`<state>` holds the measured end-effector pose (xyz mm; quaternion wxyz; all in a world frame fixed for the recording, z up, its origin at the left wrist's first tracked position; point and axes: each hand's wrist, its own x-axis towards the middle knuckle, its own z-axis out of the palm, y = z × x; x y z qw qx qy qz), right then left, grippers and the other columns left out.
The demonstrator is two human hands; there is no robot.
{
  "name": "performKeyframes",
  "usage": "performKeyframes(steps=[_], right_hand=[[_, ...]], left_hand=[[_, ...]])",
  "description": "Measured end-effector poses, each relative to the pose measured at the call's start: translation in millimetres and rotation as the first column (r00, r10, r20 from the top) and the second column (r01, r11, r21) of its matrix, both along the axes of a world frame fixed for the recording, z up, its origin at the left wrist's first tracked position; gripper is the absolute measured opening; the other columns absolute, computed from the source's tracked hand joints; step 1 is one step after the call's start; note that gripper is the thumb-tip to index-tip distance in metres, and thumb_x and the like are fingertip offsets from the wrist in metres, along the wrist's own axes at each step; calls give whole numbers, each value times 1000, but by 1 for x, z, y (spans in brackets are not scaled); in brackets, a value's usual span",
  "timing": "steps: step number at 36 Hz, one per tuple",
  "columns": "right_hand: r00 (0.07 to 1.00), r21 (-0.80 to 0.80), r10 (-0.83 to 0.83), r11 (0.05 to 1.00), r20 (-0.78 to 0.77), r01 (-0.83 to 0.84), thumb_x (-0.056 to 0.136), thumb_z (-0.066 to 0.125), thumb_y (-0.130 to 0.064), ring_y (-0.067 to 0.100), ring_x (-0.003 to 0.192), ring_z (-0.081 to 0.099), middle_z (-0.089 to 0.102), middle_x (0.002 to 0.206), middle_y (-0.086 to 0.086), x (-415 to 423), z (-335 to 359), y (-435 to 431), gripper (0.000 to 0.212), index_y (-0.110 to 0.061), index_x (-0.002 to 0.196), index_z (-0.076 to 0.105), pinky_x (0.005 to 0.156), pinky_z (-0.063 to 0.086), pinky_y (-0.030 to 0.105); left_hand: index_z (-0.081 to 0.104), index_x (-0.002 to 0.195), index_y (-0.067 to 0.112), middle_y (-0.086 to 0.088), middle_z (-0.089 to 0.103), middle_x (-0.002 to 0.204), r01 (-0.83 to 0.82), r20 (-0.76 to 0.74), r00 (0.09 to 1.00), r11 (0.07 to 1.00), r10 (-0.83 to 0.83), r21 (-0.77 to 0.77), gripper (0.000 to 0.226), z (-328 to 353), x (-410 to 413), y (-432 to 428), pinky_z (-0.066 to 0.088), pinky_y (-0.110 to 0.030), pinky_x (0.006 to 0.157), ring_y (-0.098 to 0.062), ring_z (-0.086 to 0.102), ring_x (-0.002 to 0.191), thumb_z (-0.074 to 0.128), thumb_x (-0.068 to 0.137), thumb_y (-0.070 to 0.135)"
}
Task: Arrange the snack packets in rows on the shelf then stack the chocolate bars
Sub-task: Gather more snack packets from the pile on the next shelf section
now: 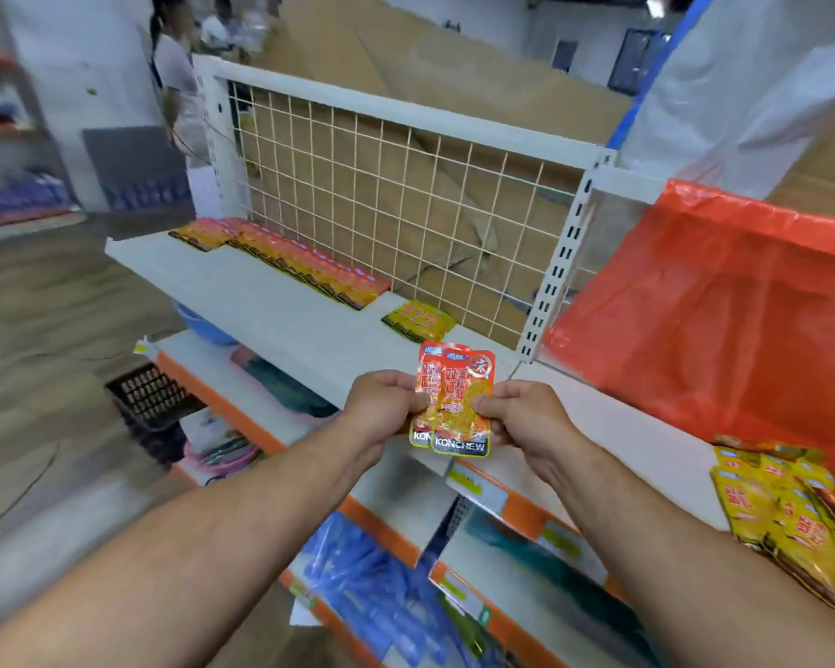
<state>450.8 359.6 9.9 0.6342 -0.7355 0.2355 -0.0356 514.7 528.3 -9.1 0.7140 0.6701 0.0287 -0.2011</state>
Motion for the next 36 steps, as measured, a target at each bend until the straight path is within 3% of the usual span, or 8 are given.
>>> performKeyframes(steps=[6,10,14,19,30,36], right_hand=[[1000,-15,20,1000,14,-20,87,70,-1,11,39,46,57,48,0,67,3,71,20,-8,74,57,45,37,24],[999,-9,22,1000,32,-22,87,69,0,15,44,42,53,52,4,108,3,115,28,-10,66,53,46,34,25],[999,10,27,1000,39,-27,87,70,0,16,45,41,54,55,7,146,2,151,28,-10,67,54,45,34,24],[999,9,36,999,26,-36,86,71,0,18,46,42,55,60,12,189,0,181,26,-8,68,55,46,34,26],[992,-16,127,992,11,-126,87,70,0,15,44,41,50,46,-1,300,-9,213,39,-13,58,48,49,34,28],[987,-3,157,988,31,-157,83,73,0,17,45,39,44,53,6,373,-14,217,39,-13,60,45,45,32,26]], left_hand=[[65,99,-2,-17,68,81,-9,2,1000,1000,9,24,17,2,67,72,45,-21,38,-19,62,49,67,83,-8],[67,92,2,-16,69,79,-19,27,1000,998,17,60,14,-1,111,116,51,-28,50,-23,64,56,67,82,-8],[67,87,6,-12,70,79,-43,32,999,996,41,79,13,-3,150,154,47,-24,47,-19,64,59,69,83,-6],[67,89,7,-17,73,91,-81,23,997,995,80,65,13,-6,189,188,54,-30,57,-28,68,73,70,83,-4],[66,89,5,-16,72,86,-126,-6,992,989,127,74,10,-14,281,227,47,-25,48,-21,65,58,69,84,-4],[65,91,1,-17,70,88,-194,-9,981,978,195,77,11,-8,342,239,50,-23,46,-21,67,63,66,85,-8]])
